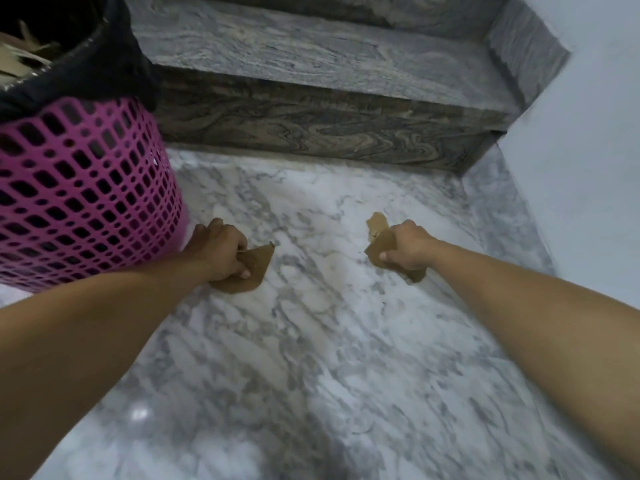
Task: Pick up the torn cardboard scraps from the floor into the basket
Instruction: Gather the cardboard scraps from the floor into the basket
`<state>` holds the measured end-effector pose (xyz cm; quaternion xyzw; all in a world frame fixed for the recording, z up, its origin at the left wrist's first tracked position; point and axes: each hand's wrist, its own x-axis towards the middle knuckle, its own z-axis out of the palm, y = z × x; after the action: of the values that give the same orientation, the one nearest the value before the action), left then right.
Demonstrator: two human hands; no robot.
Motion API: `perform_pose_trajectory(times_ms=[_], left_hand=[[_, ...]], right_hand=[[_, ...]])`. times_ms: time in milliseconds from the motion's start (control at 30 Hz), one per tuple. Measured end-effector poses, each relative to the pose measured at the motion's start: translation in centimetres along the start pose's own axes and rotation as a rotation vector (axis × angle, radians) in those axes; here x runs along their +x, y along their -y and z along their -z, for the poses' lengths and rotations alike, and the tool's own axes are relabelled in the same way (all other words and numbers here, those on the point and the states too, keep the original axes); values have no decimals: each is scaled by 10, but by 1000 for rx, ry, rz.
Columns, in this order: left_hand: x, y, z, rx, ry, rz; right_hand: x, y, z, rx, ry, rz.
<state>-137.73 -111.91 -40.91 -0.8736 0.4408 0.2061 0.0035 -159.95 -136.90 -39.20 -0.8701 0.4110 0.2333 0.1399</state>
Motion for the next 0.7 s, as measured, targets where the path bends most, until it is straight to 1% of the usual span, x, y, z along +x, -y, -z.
perform_pose_trajectory(times_ms=[100,233,433,567,700], left_hand=[[2,-6,-3,-65,-12,-37],[4,-14,-7,-59,-30,-64],[4,-17,-12,-41,-80,-66],[4,-17,-13,-60,-86,-66],[5,-16,-14,-68,-84,-69]], right_hand=[[14,16,1,31,-16,-47],[28,29,-3,101,-28,-48],[31,34,-6,115,-54,-62],[28,35,-9,132,-100,-117],[27,34,-8,180,-141,-98]])
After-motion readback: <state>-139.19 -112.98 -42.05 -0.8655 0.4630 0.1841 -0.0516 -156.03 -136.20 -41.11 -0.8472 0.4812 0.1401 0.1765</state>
